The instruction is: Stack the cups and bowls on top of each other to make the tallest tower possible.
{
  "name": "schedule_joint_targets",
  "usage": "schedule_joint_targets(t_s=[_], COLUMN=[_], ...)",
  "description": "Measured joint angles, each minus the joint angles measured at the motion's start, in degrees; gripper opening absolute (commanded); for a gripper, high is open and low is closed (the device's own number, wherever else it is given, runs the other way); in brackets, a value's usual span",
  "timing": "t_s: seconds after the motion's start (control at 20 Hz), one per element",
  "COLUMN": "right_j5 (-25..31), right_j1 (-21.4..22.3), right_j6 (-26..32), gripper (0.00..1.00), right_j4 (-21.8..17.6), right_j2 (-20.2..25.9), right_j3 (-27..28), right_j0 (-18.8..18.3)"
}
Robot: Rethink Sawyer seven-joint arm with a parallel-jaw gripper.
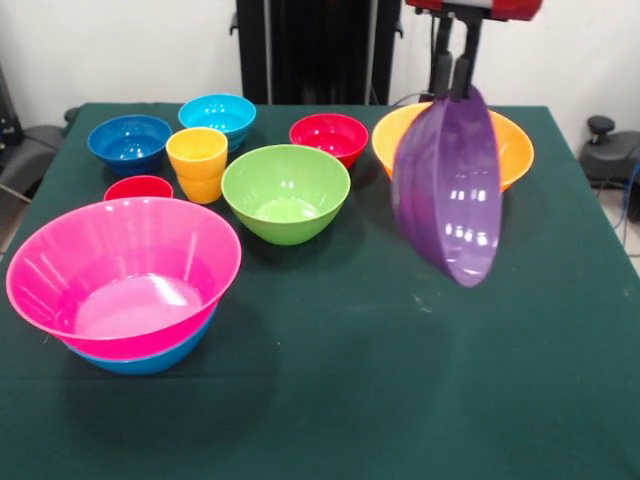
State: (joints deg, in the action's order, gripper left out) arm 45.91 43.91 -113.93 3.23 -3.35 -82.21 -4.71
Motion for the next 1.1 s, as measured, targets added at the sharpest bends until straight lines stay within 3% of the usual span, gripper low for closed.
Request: schedule_joint_targets(t_s=[0.7,1.1], right_j5=[2.03,2.04], right_j1=[4.33,5.39], right_j6=[0.00,0.00], gripper=[0.00,0.00], right_j4=[-3.02,-3.43], right_j2=[3.35,4.86], right_j3=[-0.01,-0.07], right_j0=[-5.98,-7.39])
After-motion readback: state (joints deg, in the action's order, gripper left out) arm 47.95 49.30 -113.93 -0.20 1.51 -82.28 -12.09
